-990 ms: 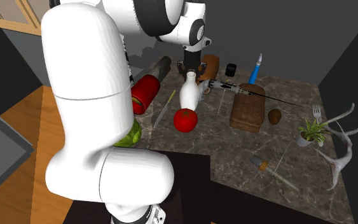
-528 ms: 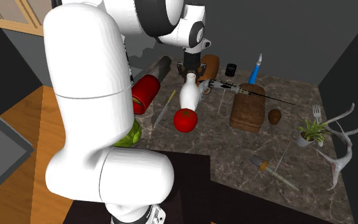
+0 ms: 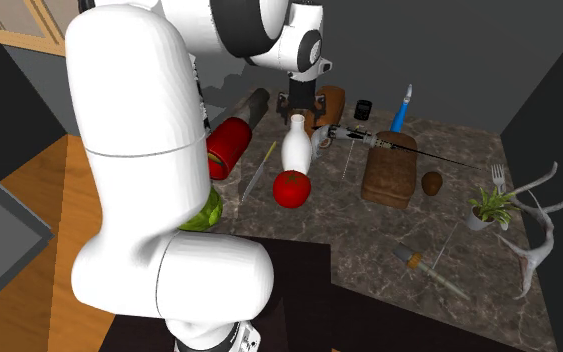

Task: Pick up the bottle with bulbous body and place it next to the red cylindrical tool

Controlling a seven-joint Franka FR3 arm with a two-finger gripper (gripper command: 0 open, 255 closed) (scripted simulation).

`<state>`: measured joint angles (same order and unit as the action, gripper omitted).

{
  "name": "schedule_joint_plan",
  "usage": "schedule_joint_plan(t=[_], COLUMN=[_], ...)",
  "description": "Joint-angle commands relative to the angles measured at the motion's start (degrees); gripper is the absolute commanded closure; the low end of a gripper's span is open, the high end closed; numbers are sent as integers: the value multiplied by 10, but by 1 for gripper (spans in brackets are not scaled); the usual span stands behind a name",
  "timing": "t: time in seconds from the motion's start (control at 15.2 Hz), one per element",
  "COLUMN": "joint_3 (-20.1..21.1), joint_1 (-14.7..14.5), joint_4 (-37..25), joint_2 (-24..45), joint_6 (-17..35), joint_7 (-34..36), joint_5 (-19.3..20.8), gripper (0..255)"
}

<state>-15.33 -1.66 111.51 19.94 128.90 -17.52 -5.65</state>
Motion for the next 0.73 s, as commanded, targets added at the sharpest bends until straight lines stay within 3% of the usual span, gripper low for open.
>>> schedule_joint_plan(t=[0.0,0.13,0.66], joint_3=[-2,-5,-5], joint_1=[-2,-4,-4], joint_4=[-9,-23,-23], joint_2=[-15,-31,-31], joint_6=[-23,-53,-53], joint_7=[4,8,8], joint_5=[5,12,12], gripper=[0,0,0])
